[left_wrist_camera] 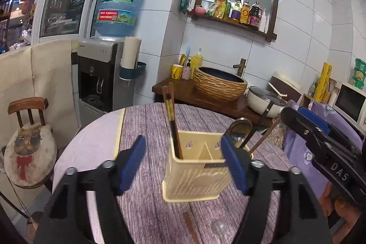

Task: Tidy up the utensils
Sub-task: 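Move both tools back over the remaining utensils, then close the right tool on the clear plastic spoon while the left tool approaches the last brown chopstick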

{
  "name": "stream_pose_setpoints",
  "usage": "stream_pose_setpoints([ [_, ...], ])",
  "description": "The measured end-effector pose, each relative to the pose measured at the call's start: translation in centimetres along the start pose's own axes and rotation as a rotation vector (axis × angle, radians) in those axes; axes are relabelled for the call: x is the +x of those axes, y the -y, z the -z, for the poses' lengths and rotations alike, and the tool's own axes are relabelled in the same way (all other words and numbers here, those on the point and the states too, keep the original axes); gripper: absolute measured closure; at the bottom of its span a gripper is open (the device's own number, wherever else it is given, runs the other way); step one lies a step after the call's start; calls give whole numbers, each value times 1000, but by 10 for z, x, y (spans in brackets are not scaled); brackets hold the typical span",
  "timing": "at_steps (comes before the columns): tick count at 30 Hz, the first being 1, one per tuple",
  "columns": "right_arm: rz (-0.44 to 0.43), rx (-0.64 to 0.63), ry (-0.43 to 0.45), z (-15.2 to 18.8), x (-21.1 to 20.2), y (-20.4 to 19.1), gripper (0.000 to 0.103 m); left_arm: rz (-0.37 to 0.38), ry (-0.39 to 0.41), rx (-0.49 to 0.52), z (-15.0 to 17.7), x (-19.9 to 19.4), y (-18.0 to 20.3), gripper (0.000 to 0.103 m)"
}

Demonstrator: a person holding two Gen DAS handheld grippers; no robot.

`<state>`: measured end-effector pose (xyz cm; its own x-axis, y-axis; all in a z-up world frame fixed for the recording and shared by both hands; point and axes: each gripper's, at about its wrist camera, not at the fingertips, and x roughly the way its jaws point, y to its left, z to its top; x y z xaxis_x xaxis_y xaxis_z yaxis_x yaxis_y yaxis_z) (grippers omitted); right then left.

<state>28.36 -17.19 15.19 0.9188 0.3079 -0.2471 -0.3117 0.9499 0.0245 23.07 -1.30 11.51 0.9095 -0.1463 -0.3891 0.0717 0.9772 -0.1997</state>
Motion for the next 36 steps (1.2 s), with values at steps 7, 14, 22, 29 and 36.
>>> stream_pose_setpoints([
  [7,-3,-45,-95,47,-26,-8,37,-19,-103,-57,40,-3,-19,13],
  [14,31,14,-267,106,-21,1,37,-97,-213,-30,86,5,-29,9],
  [22,49,73,-426,168,-9,12,37,-144,-279,-15,124,5,-37,9],
  [29,3,86,-547,194,14,0,41,-158,-297,-21,135,3,-39,9],
  [36,20,63,-612,204,39,-18,44,-174,-296,-25,139,-4,-44,9],
])
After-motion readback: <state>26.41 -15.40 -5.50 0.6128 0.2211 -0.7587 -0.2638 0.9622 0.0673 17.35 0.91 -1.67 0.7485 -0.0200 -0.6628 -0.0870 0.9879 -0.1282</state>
